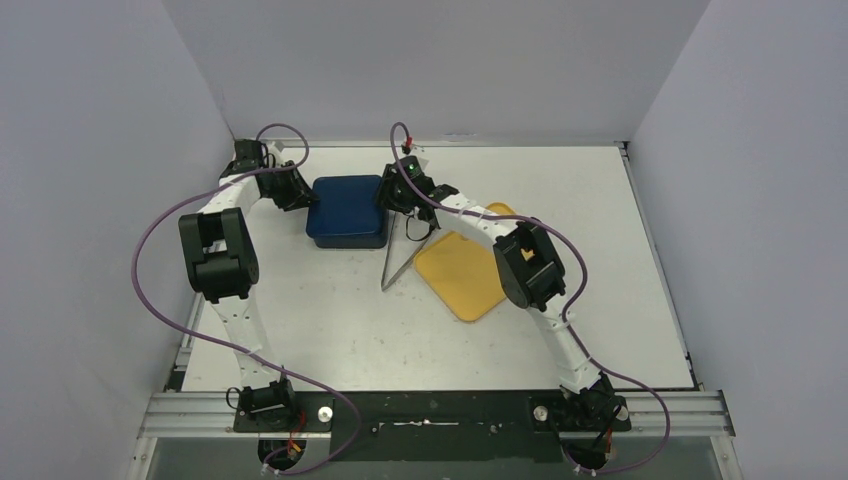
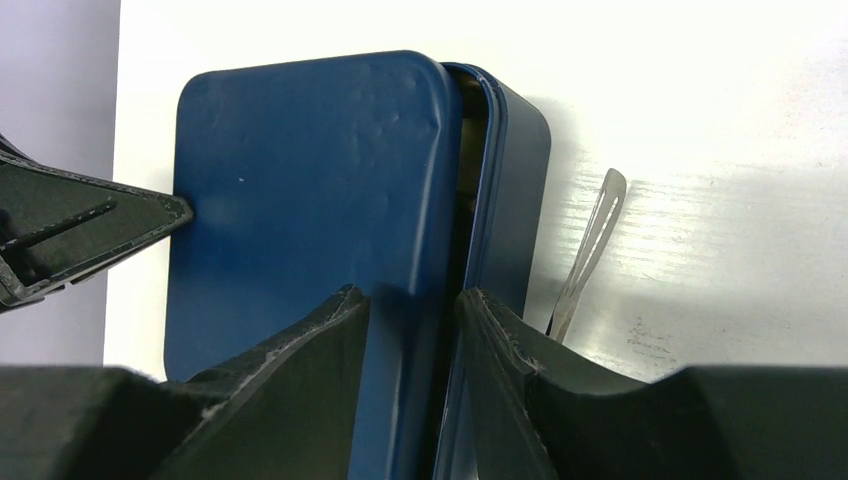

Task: Pack the chocolate
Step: Close the box lid on the packing box.

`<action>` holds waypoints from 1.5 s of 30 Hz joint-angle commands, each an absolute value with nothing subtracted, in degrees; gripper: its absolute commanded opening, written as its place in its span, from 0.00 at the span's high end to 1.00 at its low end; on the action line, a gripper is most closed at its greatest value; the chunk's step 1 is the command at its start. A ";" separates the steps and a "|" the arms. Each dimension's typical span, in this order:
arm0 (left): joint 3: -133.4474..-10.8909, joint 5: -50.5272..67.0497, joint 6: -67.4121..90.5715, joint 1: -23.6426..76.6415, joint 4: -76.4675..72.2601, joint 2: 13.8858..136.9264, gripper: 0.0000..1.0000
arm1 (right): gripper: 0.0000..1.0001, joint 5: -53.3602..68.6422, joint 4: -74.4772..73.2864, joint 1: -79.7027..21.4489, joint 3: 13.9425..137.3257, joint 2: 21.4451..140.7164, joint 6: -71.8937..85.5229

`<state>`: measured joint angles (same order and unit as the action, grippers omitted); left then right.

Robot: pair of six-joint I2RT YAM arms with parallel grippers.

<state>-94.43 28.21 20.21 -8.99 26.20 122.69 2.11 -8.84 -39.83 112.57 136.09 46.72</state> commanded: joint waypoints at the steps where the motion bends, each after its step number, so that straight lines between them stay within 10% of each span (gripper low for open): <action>1: -97.67 28.58 18.57 -8.96 26.87 122.87 0.68 | 0.62 3.62 -8.55 -40.80 116.62 136.77 45.13; 45: -97.25 34.15 20.36 -8.35 21.07 122.00 0.70 | 0.68 5.19 -1.53 -40.08 112.02 131.86 41.57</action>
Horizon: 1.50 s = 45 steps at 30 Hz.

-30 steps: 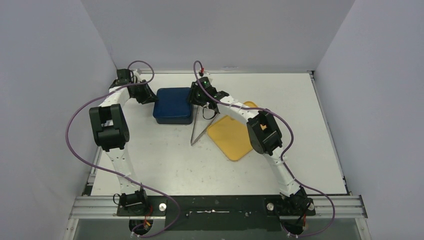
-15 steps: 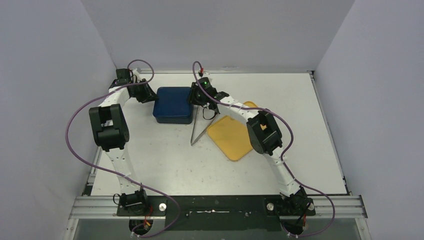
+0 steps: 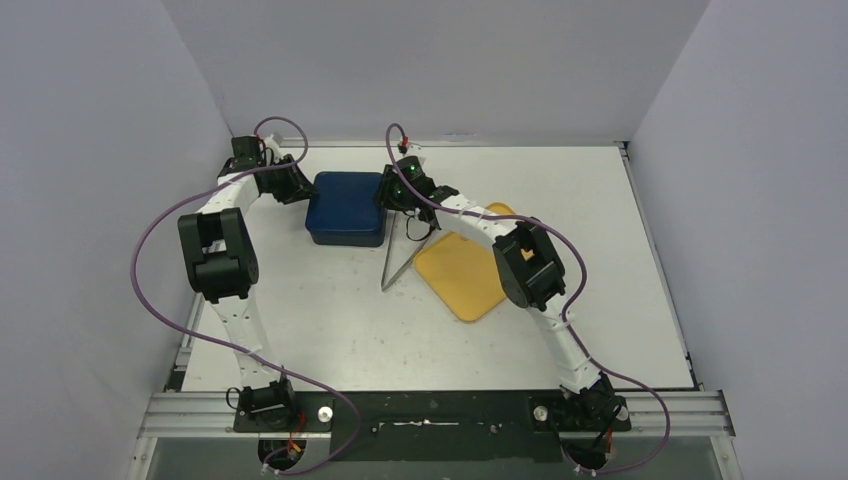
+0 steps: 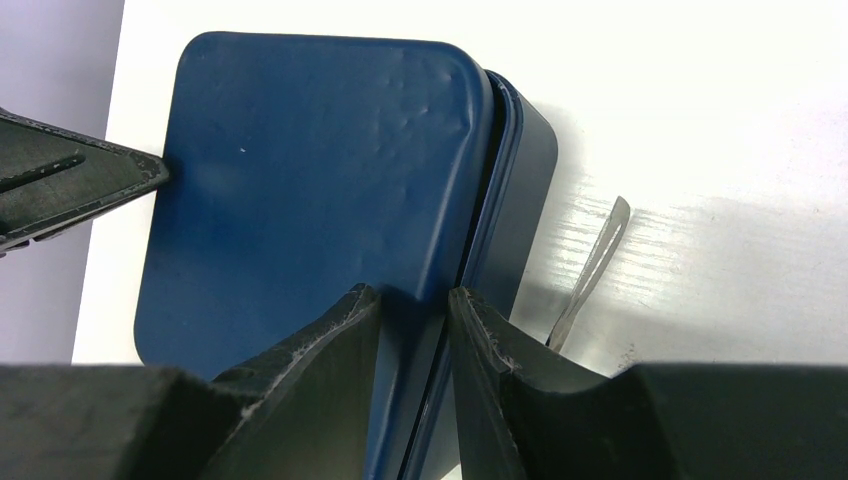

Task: Pack the chocolate
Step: Close the box lid on the packing box.

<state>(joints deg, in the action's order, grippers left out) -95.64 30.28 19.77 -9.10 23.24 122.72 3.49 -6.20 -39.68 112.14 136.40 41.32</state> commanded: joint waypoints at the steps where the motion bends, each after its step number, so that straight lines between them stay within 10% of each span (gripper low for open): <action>1: -97.21 34.27 20.20 -8.35 21.06 122.00 0.70 | 0.68 5.23 -1.26 -40.08 111.77 131.66 41.57; 45: -99.14 31.36 19.60 -7.39 20.01 124.76 0.60 | 0.68 0.47 0.18 -37.98 104.61 131.64 43.36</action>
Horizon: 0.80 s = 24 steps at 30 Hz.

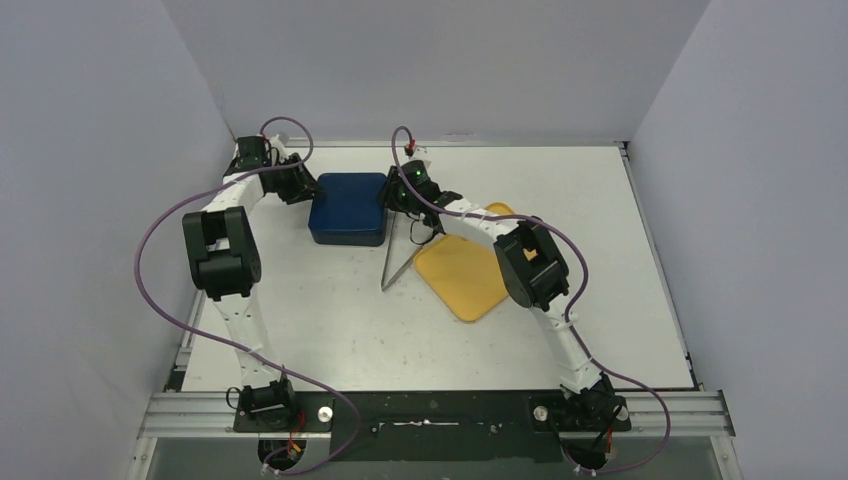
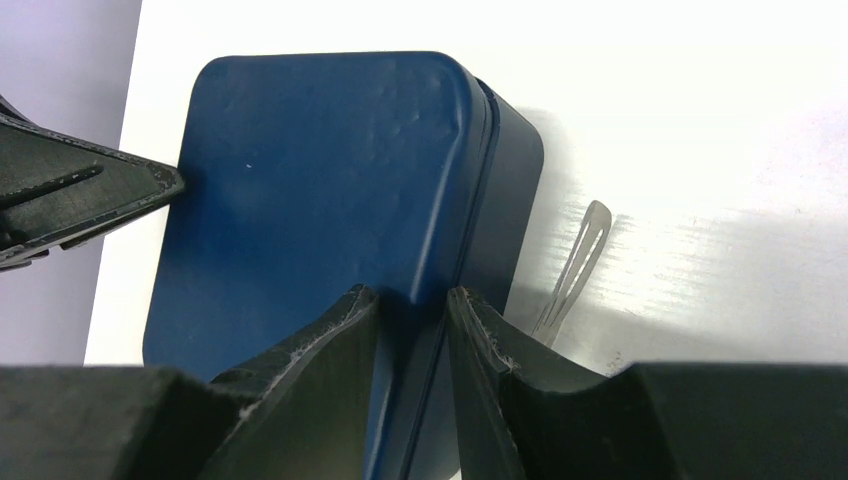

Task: Pack the chocolate
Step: Close the box lid on the packing box.

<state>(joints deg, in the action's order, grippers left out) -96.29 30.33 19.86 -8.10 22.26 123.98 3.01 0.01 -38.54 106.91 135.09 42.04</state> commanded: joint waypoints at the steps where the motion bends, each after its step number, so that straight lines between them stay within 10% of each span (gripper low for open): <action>1: -99.18 31.27 19.56 -7.38 20.04 124.72 0.60 | 0.68 0.44 0.18 -37.97 103.77 131.64 43.82; 24: -102.51 22.00 22.59 -6.62 23.06 116.89 0.51 | 0.69 -0.44 -1.39 -36.53 101.46 134.47 44.52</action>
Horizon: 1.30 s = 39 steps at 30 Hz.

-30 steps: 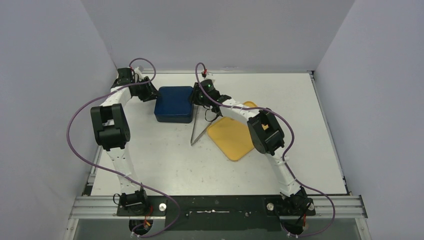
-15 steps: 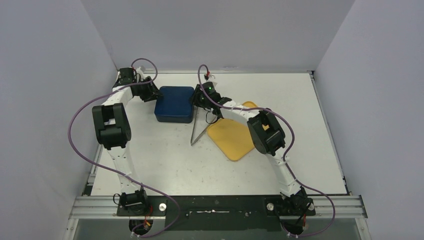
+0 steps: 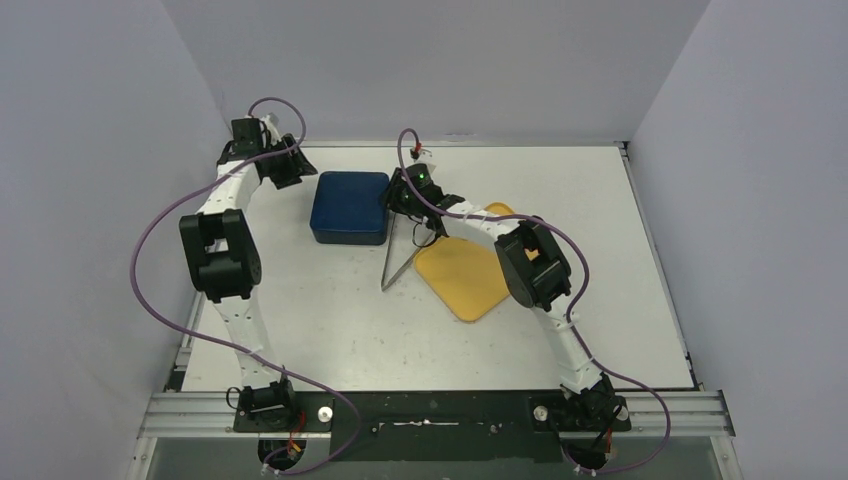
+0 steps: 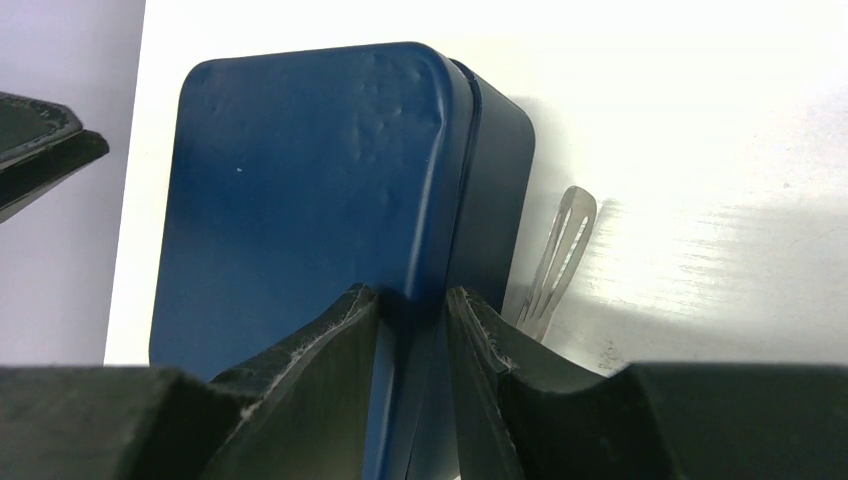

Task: Pack the chocolate
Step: Close the box lid on the packing box.

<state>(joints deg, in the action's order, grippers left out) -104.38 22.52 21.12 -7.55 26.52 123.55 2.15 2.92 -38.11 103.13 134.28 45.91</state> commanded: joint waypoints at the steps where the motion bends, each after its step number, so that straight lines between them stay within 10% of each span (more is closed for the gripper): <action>1: -101.14 22.65 22.73 -6.01 20.95 116.40 0.51 | 0.69 -0.44 -1.32 -36.48 101.50 134.54 44.58; 39: -101.34 36.14 35.74 -4.11 -6.85 133.32 0.53 | 0.36 22.66 16.25 -30.00 114.42 140.52 33.97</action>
